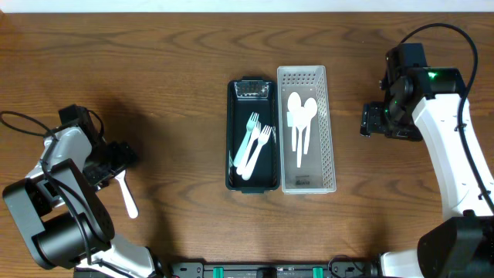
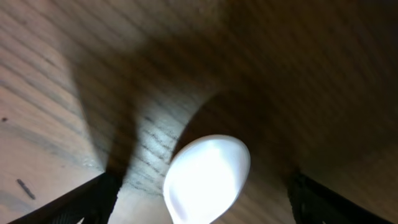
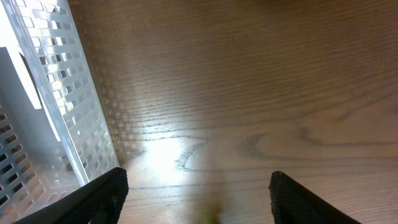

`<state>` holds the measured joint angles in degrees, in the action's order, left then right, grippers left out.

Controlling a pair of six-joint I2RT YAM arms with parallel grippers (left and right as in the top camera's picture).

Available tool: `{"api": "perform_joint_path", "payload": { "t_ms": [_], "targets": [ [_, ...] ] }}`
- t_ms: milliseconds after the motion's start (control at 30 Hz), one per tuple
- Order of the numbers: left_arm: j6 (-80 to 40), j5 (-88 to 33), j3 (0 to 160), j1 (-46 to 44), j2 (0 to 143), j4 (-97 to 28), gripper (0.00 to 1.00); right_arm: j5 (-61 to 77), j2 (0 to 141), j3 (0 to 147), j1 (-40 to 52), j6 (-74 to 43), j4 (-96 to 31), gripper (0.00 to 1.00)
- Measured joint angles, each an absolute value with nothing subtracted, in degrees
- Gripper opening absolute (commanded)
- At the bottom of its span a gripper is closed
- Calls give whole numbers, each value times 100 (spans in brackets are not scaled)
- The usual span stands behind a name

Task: Pack container
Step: 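Move the left gripper to the white spoon and grasp it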

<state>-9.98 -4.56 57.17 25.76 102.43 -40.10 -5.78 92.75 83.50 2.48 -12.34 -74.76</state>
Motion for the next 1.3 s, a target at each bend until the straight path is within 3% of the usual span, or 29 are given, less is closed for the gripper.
{"api": "perform_joint_path", "payload": {
  "t_ms": [100,267,500,767,1000,1300],
  "targets": [
    [-998,-449,5636,2576,10197,-3916,88,-578,9275,8350,248,-1234,-7476,75],
    [-932,-434,5492,2582,10088,-3804,65,-578,9275,8350,248,-1234,-7478,76],
    [-913,-440,5470,2582,10071,-3828,56,-578,9275,8350,248,-1236,-7478,76],
    [-919,-460,5470,2582,10071,-3874,37,-578,9275,8350,248,-1234,-7537,76],
    [-913,-499,5470,2585,10071,-3920,29,-578,9275,8350,248,-1234,-7564,76],
    [-915,-543,5470,2585,10071,-3948,28,-578,9275,8350,248,-1234,-7564,76]
  ]
}}
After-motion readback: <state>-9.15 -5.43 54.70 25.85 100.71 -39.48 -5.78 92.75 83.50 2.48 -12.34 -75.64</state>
